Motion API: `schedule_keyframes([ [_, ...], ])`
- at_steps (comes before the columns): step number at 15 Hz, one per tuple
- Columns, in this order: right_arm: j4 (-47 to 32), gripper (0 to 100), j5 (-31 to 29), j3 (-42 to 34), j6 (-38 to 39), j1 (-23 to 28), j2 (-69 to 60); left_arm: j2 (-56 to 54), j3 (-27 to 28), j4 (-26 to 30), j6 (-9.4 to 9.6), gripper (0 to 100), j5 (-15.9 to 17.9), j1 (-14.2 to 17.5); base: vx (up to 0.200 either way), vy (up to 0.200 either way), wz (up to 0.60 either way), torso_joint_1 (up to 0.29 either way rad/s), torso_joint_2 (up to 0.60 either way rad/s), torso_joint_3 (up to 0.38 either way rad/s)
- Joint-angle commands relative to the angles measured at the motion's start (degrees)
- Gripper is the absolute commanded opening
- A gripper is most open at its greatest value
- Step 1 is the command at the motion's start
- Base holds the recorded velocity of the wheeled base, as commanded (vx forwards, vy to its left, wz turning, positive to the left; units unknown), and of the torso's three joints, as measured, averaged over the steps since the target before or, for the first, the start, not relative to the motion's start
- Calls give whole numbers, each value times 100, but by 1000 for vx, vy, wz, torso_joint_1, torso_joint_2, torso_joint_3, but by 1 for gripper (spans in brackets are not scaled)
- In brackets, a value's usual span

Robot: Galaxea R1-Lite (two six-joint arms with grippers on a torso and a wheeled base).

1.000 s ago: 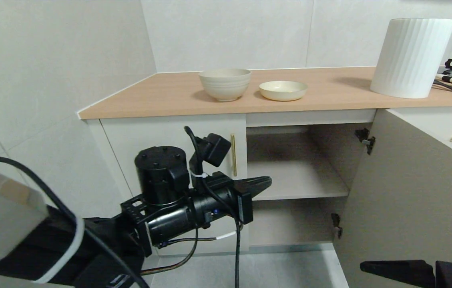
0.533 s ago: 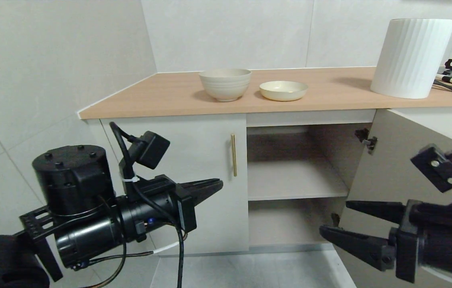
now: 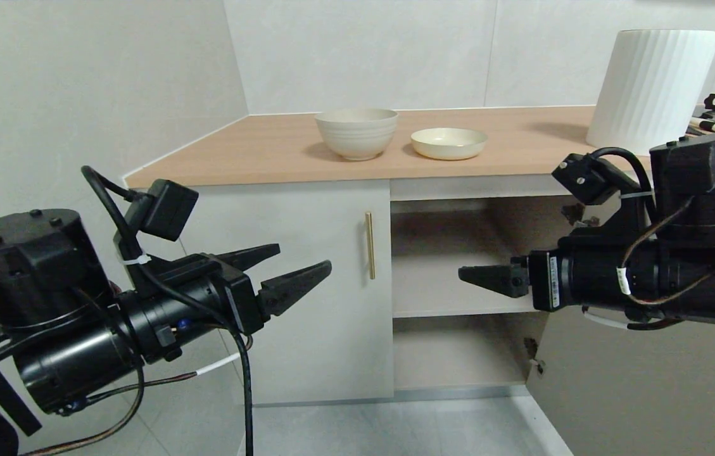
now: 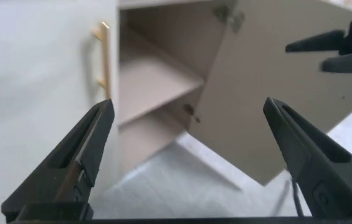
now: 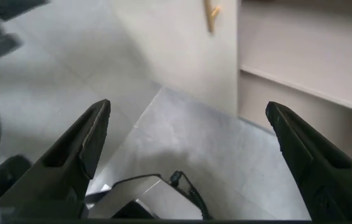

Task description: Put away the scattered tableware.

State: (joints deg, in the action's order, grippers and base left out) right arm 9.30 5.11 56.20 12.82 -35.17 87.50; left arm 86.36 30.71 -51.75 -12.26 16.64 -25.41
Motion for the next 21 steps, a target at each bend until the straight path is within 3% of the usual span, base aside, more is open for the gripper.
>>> schedule_keyframes([
  [1,1,100,-10,-48,-8,45,47,-31,5,7,-4,100,-12,27,0,0,0,0,0,0],
  [10,-7,100,17,-179,-34,89,-172,4,49,25,22,100,-12,18,0,0,0,0,0,0],
  [19,1,100,34,-311,-280,80,-181,-23,67,16,22,100,-12,9,200,0,0,4,4,2],
  [21,1,100,43,-346,-333,80,-181,-40,58,-2,22,100,-3,9,0,0,0,0,0,0],
])
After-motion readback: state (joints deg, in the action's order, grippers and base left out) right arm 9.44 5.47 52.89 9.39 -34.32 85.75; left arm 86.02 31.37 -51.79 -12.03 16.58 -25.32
